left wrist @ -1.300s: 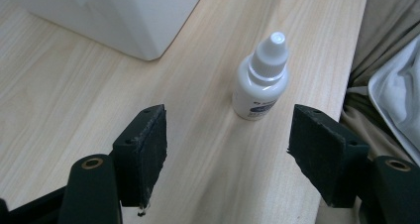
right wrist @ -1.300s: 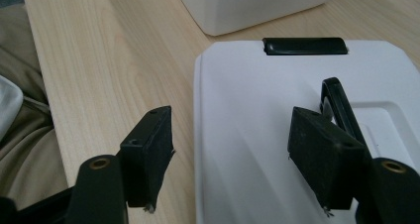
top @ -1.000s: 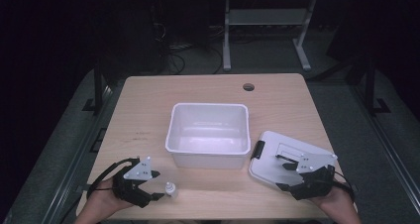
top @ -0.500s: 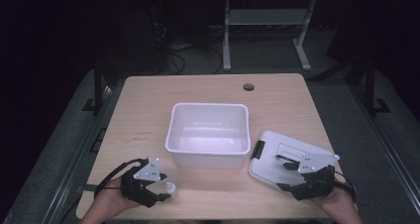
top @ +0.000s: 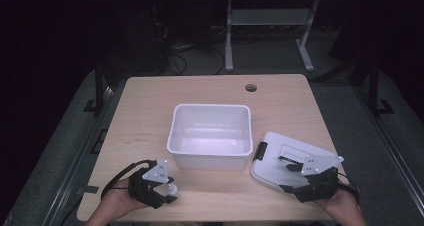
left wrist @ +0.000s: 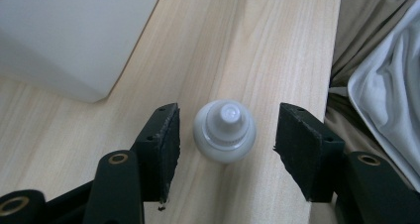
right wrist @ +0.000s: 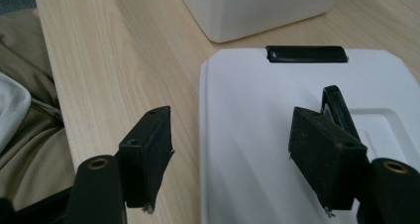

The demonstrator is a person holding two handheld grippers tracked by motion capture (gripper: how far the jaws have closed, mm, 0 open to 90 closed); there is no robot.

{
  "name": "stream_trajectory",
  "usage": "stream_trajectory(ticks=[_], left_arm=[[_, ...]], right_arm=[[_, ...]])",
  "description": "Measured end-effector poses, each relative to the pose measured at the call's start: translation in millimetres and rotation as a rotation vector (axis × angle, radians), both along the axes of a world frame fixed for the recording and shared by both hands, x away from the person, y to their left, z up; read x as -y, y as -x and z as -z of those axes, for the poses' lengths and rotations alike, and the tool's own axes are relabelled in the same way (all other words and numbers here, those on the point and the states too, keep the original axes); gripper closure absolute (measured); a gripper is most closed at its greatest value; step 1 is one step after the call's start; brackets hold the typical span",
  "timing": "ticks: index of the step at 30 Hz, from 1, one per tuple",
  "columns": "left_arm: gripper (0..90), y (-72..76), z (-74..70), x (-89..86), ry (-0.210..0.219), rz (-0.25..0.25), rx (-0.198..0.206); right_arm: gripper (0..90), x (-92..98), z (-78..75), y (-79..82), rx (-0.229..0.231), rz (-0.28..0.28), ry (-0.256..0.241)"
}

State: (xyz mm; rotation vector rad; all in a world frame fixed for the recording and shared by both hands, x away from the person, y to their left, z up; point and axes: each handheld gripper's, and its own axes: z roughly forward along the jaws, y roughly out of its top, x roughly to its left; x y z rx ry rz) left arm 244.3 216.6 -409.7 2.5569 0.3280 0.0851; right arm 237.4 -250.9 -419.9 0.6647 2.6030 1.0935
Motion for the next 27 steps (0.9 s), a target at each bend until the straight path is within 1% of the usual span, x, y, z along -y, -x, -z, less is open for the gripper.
stream_trajectory(ticks=[7,9,14,27], left_arm=[[44.7,-2.4,4.1,1.0,-0.009,0.0,-0.013],[45.9,-2.4,4.5,1.3,-0.009,-0.001,-0.013],[47.9,-3.9,6.7,2.6,-0.026,0.004,-0.015],[54.8,-5.1,8.1,5.3,-0.04,0.011,-0.021]], right_arm=[[32.5,-1.0,-0.4,0.3,-0.002,-0.002,-0.001],[32.5,-1.1,-0.4,0.3,-0.002,-0.002,0.0],[32.4,-0.3,-0.7,0.3,0.0,-0.004,-0.001],[32.3,-0.2,-0.9,0.4,0.001,-0.008,-0.001]])
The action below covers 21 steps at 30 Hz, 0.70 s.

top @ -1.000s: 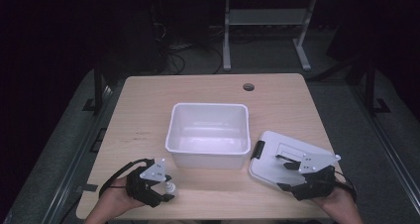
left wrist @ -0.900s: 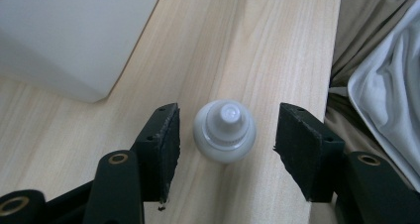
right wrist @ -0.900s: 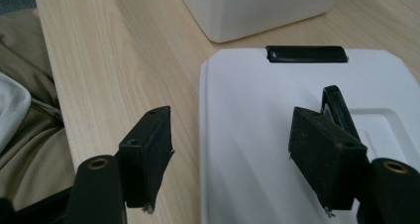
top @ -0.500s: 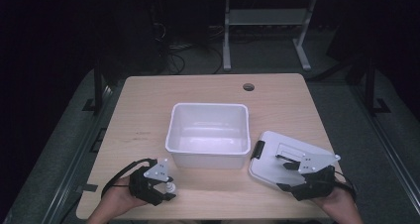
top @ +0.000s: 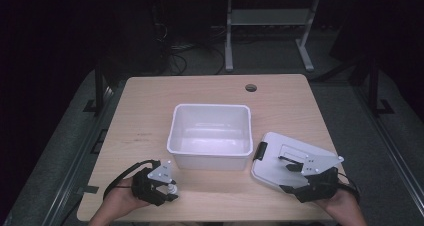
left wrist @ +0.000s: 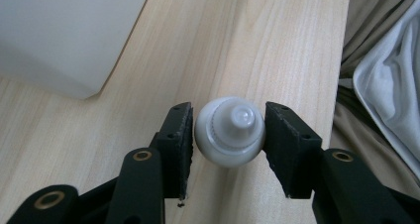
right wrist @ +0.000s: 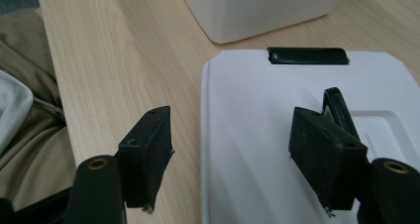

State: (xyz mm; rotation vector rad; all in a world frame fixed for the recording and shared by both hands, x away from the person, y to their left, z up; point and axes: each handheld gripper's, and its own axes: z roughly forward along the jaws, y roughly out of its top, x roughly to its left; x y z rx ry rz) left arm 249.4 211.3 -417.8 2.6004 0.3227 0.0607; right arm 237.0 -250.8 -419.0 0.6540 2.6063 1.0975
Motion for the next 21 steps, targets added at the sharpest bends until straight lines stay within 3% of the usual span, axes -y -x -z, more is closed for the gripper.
stream_trajectory(ticks=[21], left_arm=[[59.2,-1.2,-0.2,0.8,0.002,0.006,-0.001]], right_arm=[[32.4,1.9,-1.2,1.3,0.006,-0.002,-0.003]])
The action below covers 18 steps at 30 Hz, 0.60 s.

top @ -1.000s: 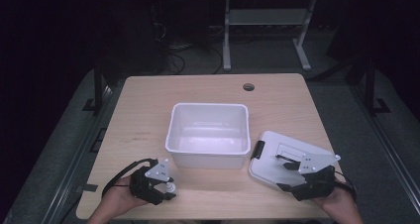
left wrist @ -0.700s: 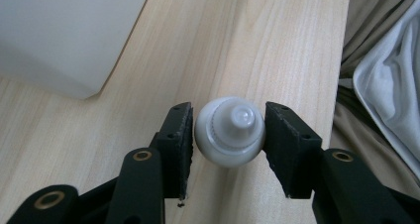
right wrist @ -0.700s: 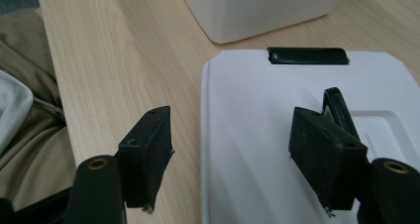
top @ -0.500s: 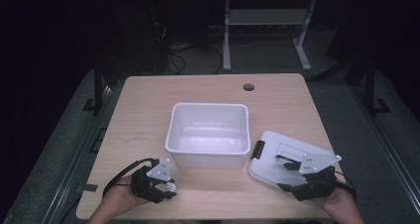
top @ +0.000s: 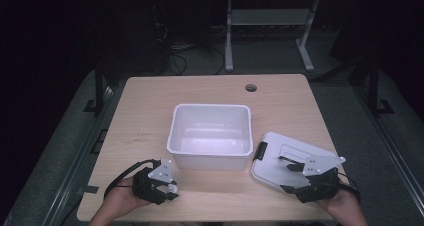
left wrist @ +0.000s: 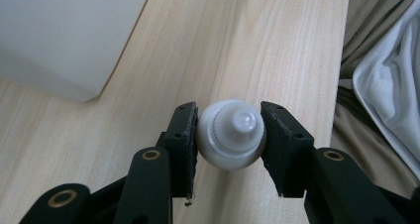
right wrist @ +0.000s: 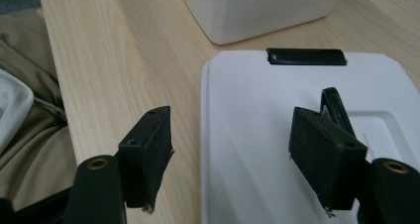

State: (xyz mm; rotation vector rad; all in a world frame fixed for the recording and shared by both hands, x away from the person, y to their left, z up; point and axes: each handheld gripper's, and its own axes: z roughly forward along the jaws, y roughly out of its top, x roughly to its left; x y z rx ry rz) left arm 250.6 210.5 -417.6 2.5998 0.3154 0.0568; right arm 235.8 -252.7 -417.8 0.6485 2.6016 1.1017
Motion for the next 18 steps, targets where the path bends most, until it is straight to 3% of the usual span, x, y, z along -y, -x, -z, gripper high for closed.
stream_trajectory(ticks=[18], left_arm=[[59.8,1.3,-4.8,-3.7,0.021,0.008,-0.001]], right_arm=[[32.3,-0.4,0.1,0.2,0.0,-0.001,0.0]])
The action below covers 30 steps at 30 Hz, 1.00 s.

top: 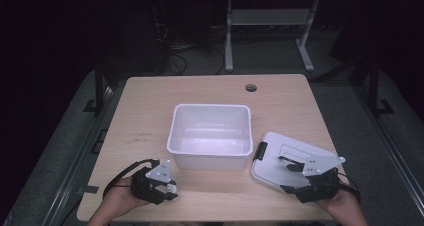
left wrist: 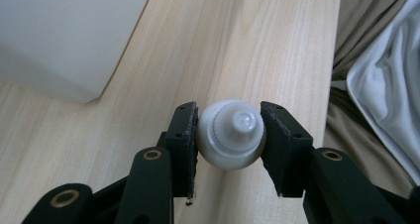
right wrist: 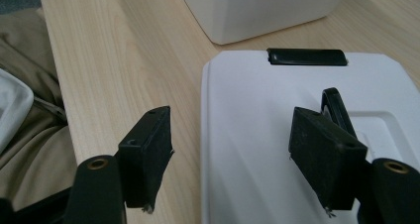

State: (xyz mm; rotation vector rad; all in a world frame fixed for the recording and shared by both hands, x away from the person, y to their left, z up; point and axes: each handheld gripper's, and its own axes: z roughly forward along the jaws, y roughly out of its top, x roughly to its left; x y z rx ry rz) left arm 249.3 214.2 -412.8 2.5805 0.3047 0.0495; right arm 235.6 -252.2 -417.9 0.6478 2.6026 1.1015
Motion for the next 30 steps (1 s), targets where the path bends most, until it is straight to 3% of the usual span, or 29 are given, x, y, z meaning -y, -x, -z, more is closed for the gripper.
stream_trajectory(ticks=[11,30], left_arm=[[59.8,-0.2,-20.4,-7.6,0.033,0.009,0.013],[59.8,-7.4,-75.7,-13.0,0.062,0.045,0.033]], right_arm=[[31.9,-0.9,0.6,-0.6,-0.001,-0.003,0.0],[31.6,-0.9,0.3,0.1,-0.001,-0.003,-0.005]])
